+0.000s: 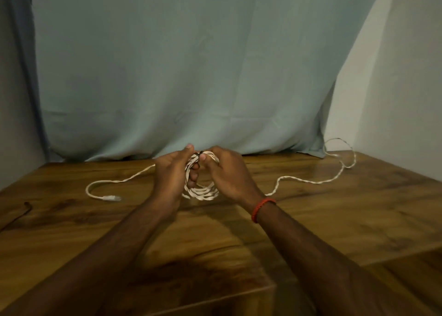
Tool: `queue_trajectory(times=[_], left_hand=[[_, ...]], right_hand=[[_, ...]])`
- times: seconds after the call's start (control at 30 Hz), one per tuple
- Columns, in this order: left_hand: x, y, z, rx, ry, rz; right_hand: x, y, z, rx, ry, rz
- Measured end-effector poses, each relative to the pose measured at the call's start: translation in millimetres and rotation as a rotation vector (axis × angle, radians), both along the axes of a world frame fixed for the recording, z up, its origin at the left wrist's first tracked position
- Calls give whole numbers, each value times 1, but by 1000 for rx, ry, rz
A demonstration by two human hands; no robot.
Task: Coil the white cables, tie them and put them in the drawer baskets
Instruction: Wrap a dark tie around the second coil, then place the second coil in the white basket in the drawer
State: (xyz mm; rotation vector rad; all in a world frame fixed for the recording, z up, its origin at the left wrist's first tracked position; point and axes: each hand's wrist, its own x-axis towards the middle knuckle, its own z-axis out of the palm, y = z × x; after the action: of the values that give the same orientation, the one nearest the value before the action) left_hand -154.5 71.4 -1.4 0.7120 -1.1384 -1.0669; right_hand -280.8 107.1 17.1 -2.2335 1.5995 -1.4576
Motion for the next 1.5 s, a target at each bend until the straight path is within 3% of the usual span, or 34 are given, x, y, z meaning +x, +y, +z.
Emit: queue_trajectory(times=[0.3,0.53,0.63,0.77,0.93,1.2,1.33,1.5], left_hand=[[-77,82,23,1,-60,-112],[-127,144,31,-102,-133,-234],[-146,173,23,-162,-256,-326],[-172,214,19,-133,-208,-452],[-207,250,20,153,-144,-698],[-265,286,9,122,-247,-800],[-287,285,1,153,-253,-919],[-311,298,-15,226,-193,-1094]], right_hand=[[-60,95,20,-115,13,-103],[-111,173,33,-29,57,-215],[-130,211,39,57,190,-168],[-159,248,32,42,422,-135],[-190,288,21,-21,566,-210],[-237,342,17,154,786,-461],[-263,354,10,166,711,-518],[-294,385,8,177,397,-645]])
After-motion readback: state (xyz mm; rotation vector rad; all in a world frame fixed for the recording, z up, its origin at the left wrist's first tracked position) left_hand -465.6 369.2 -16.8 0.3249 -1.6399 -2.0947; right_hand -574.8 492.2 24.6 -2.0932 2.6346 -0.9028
